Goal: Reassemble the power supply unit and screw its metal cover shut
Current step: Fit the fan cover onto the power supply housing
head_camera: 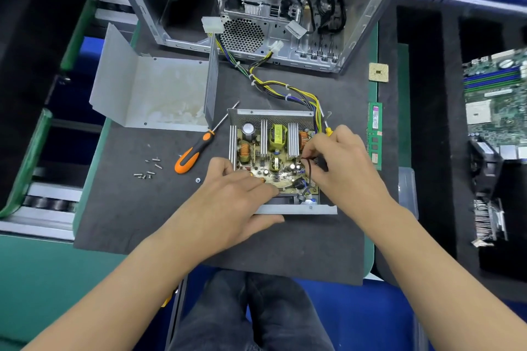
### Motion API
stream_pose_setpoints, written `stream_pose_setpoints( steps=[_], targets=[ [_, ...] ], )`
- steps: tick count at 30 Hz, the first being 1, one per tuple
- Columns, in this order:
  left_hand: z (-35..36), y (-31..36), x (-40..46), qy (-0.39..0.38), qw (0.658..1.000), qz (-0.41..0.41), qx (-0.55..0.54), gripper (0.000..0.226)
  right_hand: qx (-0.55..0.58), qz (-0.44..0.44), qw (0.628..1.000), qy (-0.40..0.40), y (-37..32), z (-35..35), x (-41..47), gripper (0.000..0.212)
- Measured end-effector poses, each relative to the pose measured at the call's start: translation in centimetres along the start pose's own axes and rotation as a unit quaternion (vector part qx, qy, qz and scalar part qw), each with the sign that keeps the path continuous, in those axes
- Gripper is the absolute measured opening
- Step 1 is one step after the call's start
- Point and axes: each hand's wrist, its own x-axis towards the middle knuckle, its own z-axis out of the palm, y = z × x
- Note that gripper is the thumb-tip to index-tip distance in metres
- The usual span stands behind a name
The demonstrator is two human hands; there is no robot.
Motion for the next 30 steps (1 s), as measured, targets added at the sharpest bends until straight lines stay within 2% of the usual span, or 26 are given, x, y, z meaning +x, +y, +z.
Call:
stream_pose_setpoints(
  steps=[5, 12, 17, 22, 30],
  targets=[
    [-0.2, 0.0, -0.1, -0.012, 1.000, -0.004, -0.004, 0.048, -0.037, -0.032, 0.999, 0.008, -0.5, 0.1, 0.2, 0.027],
    [-0.3, 0.1, 0.0, -0.019, 1.000, -0.007, -0.011, 0.049, -0.079, -0.001, 0.994, -0.079, -0.9, -0.2, 1.3, 0.021],
    [-0.2, 0.1, 0.0, -0.014, 1.000, -0.006, -0.010, 0.050, -0.045, 0.047, 0.995, -0.080, -1.1, 0.1, 1.2, 0.017],
    [-0.3, 0.0, 0.0, -0.015, 1.000, -0.003, -0.010, 0.049, -0.086, 0.052, 0.988, -0.116, -1.4, 0.1, 1.5, 0.009],
    [-0.1, -0.1, 0.0, 0.011, 1.000, 0.006, -0.015, 0.041, -0.092, 0.034, 0.989, -0.108, -1.9, 0.0, 1.5, 0.011]
  ],
)
